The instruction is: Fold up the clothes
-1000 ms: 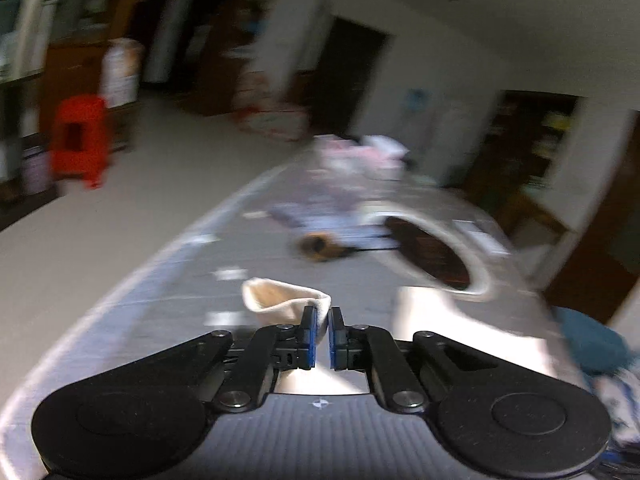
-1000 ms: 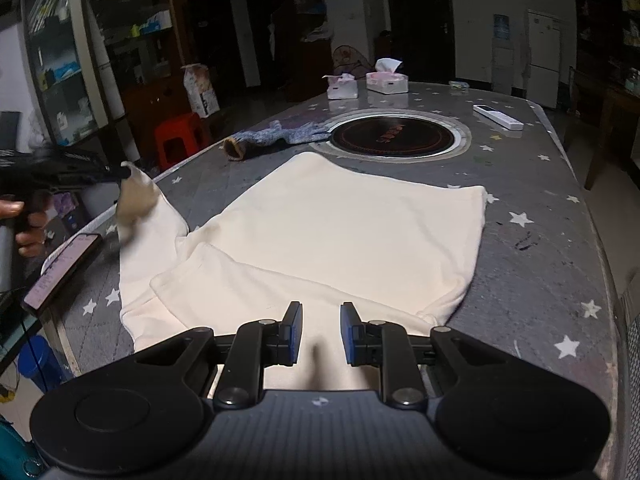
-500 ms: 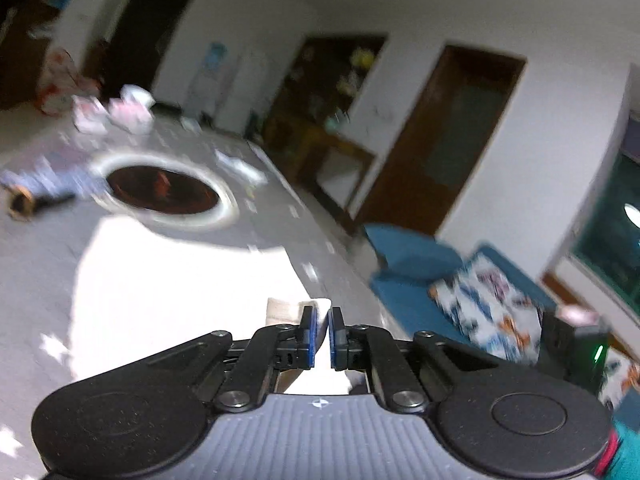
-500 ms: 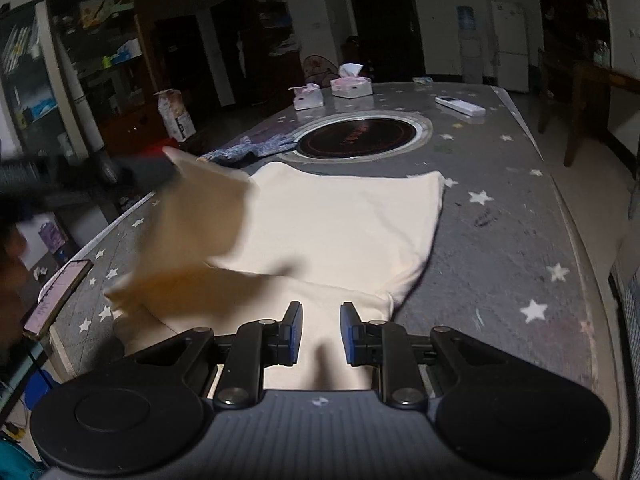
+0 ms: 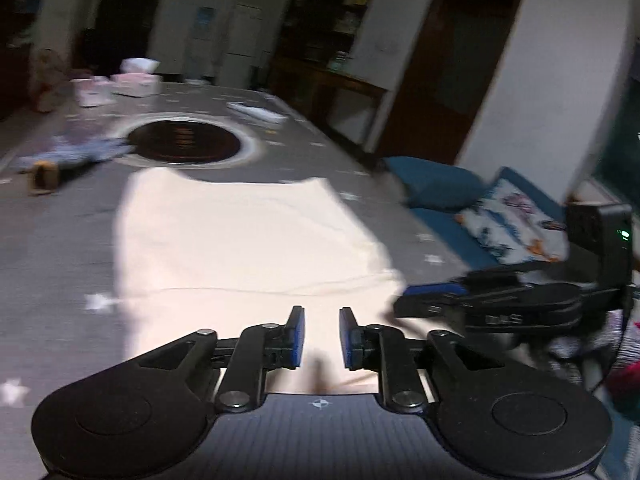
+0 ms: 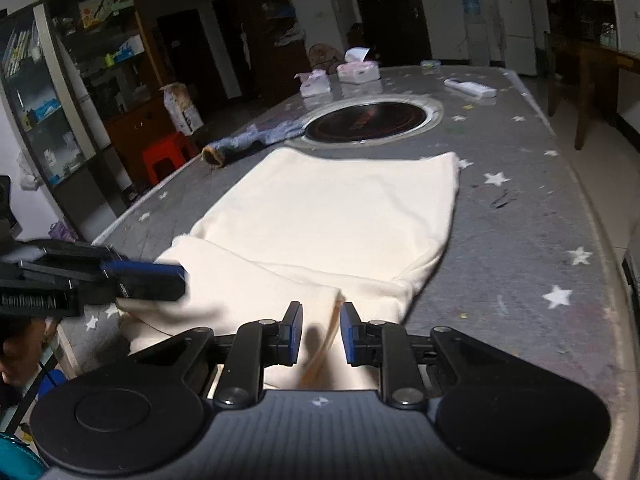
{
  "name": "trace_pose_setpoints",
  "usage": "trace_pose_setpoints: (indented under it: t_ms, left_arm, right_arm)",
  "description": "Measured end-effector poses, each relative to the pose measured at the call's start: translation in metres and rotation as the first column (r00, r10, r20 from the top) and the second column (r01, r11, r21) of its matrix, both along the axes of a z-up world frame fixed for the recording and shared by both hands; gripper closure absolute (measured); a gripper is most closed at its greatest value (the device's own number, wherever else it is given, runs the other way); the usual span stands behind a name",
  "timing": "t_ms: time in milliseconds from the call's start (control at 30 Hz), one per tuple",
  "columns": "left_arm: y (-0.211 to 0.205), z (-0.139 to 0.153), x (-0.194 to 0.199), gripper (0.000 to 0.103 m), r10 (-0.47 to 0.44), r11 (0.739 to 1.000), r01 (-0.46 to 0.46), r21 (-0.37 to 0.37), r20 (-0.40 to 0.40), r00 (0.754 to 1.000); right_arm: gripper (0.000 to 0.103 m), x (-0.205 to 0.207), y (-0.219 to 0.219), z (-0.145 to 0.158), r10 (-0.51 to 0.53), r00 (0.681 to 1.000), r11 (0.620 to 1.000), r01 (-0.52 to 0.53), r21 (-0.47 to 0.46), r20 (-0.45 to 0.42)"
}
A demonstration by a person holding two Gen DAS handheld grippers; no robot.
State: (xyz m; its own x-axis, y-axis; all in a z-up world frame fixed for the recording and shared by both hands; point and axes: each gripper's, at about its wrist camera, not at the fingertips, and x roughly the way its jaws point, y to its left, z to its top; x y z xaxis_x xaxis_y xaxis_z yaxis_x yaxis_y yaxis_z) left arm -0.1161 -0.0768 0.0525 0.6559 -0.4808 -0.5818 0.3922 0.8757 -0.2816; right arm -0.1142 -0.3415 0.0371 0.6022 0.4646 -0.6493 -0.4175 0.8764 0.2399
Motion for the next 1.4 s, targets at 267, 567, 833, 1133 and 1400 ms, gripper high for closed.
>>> trace_pose_setpoints:
  t_ms: [267,567,833,1133,1400]
  left_arm:
    - [0.044,-0.017,0.0,0.078,0.096,0.995,-0.095,0.03,-0.049,0.994]
    - [0.047,-0.024,-0.005,0.071,0.08,0.996,-0.076,0.056,-0.081,0.994]
    - [0.043,-0.01,0.011,0.069,0.097,0.995,-0.099,-0.029,-0.056,0.994]
    - [0.047,-0.028,0.037,0.069,0.134,0.987,-0.142,-0.073,-0.109,0.985]
    - [0.055,-0.027,0.029,0.066,0.121,0.984,-0.131,-0.119,-0.086,0.989]
  right_arm:
    - [0.083,0.01,0.014,-0.015,-0.004,1.0,0.999,0.003,-0.036,-0.014]
    - [0.102,-0.002,0.017,0.009,-0.024,0.996,0.993,0.034,-0.117,0.089]
    - [0.097,0.006,0.016,-0.005,-0.047,0.998,0.989,0.052,-0.141,0.037]
    - [0.093,0.0,0.02,0.012,-0.027,0.996,0.992,0.037,-0.121,0.082]
    - [0.092,0.003,0.026,-0.006,-0.049,0.999,0.987,0.05,-0.155,0.014]
